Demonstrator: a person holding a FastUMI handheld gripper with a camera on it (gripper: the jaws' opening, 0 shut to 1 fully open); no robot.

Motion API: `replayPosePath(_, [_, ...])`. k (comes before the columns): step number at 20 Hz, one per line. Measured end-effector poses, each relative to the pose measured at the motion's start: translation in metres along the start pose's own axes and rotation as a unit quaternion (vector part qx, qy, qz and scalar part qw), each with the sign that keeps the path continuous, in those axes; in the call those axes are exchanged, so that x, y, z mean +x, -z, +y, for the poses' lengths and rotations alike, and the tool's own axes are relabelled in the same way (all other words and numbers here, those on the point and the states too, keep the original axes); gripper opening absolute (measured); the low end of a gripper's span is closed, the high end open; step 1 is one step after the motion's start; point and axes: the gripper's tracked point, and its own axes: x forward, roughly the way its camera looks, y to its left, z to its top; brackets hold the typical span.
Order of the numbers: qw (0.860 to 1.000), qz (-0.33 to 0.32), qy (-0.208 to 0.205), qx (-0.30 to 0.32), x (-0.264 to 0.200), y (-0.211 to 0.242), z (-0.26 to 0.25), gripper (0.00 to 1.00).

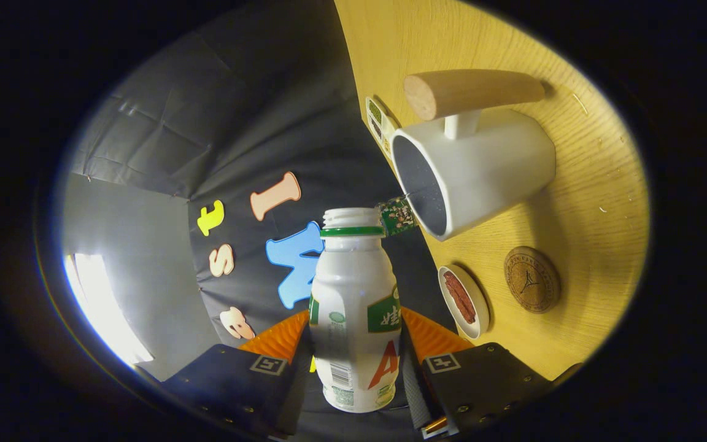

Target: Take the bottle from table, then pour the juice into the cup, finally place the bottle on the coaster

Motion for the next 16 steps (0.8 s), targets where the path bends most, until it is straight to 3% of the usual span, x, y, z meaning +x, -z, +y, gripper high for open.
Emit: replayPosePath(16, [1.0,-0.015,0.005,0.019,0.0016,-0.0046,0.0028,0.67])
